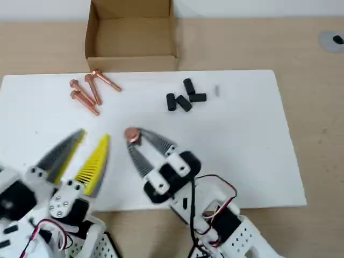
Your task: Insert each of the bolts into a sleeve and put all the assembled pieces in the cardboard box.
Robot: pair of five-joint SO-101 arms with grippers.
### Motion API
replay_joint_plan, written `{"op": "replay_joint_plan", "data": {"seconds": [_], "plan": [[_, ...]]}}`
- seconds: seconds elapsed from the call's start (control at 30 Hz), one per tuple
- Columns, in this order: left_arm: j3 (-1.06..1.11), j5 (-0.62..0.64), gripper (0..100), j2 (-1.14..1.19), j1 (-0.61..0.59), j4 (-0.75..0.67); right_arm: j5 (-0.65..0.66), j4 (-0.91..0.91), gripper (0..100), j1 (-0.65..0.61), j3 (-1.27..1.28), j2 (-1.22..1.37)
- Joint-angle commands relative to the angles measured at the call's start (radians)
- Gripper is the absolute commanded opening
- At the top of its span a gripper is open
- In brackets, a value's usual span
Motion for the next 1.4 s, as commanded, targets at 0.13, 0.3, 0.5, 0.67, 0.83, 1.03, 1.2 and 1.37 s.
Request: {"op": "replay_joint_plan", "data": {"seconds": [0.13,0.3,0.5,0.67,0.83,1.03,1.2,1.37], "plan": [[-0.005,0.06,16,0.122,-0.299,-0.009,0.006,-0.025,0.9,0.136,-0.093,-0.074],[0.1,0.106,16,0.209,-0.433,0.008,0.029,-0.028,0.9,0.186,-0.3,0.18],[0.259,0.103,16,0.223,-0.502,-0.006,-0.086,-0.091,0.9,0.323,-0.766,0.745],[0.301,0.055,16,0.229,-0.505,-0.006,-0.192,-0.091,0.9,0.357,-1.165,1.19],[0.299,-0.127,16,0.229,-0.505,-0.006,-0.311,-0.008,0.9,0.357,-1.546,1.558],[0.307,-0.213,16,0.229,-0.503,-0.008,-0.448,0.104,0.9,0.398,-1.966,1.949],[0.393,-0.21,16,0.229,-0.503,-0.075,-0.451,0.216,0.9,0.421,-2.29,2.238],[0.45,-0.215,16,0.229,-0.506,-0.084,-0.451,0.313,0.9,0.441,-2.631,2.528]]}}
